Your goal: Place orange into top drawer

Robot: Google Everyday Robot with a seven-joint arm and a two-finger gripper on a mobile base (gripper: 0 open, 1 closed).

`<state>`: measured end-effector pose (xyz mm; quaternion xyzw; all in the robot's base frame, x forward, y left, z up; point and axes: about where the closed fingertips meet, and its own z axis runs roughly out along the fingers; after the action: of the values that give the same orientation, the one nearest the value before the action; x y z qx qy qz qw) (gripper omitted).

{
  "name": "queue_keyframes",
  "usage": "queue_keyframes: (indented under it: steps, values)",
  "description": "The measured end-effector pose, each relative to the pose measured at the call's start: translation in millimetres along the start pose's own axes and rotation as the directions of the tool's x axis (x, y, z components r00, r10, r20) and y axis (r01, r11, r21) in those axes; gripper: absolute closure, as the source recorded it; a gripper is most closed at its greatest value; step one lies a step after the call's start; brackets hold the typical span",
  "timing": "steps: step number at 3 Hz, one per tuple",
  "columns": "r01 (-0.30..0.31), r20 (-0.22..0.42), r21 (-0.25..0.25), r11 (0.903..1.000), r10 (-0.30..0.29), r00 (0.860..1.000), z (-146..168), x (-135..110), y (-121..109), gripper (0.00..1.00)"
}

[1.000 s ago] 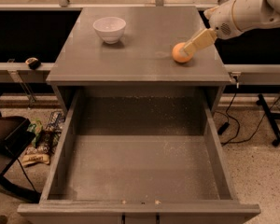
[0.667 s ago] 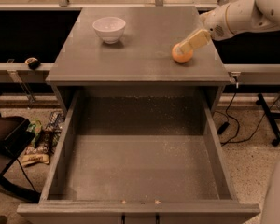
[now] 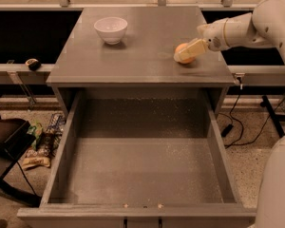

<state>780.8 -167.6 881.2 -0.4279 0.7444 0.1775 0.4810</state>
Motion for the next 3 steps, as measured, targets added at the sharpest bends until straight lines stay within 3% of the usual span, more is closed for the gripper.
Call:
queue_keyframes:
  steps: [1,2,3]
  values:
    - [-0.019,0.029,-0.032,0.9993,0.02,0.999,13,6,14,0.0]
    - [-0.043,0.039,-0.073,0.9964,0.046,0.998,33,20,31,0.19]
    - [-0.044,0.038,-0.076,0.9961,0.047,0.998,35,20,32,0.42]
